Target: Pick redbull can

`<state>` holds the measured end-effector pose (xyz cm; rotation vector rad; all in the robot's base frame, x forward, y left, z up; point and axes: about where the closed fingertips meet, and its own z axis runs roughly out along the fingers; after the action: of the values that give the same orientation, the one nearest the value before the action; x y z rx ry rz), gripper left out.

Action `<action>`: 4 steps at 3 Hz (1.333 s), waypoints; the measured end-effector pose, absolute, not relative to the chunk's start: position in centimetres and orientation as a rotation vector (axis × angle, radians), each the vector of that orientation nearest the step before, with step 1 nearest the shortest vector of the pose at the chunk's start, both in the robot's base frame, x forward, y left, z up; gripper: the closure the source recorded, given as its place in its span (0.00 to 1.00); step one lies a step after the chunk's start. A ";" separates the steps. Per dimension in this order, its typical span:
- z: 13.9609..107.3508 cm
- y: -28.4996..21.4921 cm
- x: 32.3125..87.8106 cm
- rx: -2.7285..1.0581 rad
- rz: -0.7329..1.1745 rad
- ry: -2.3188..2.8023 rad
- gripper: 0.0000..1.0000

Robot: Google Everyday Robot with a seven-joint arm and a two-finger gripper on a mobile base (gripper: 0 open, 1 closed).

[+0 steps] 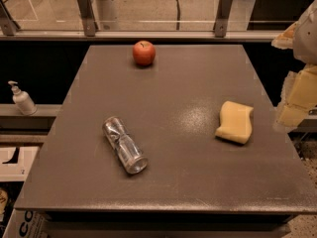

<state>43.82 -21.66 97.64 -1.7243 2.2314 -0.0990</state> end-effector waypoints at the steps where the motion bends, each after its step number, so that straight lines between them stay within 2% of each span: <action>1: 97.9 -21.6 43.8 -1.723 -0.099 2.218 0.00; 2: 96.7 -20.4 43.4 -1.730 -0.017 2.179 0.00; 4: 92.0 -14.9 42.4 -1.760 0.295 2.044 0.00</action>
Offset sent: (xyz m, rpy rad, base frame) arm -0.0130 0.0388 -0.0408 0.1976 0.0470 0.1058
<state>42.37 -14.91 92.04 -1.7602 2.0442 0.2948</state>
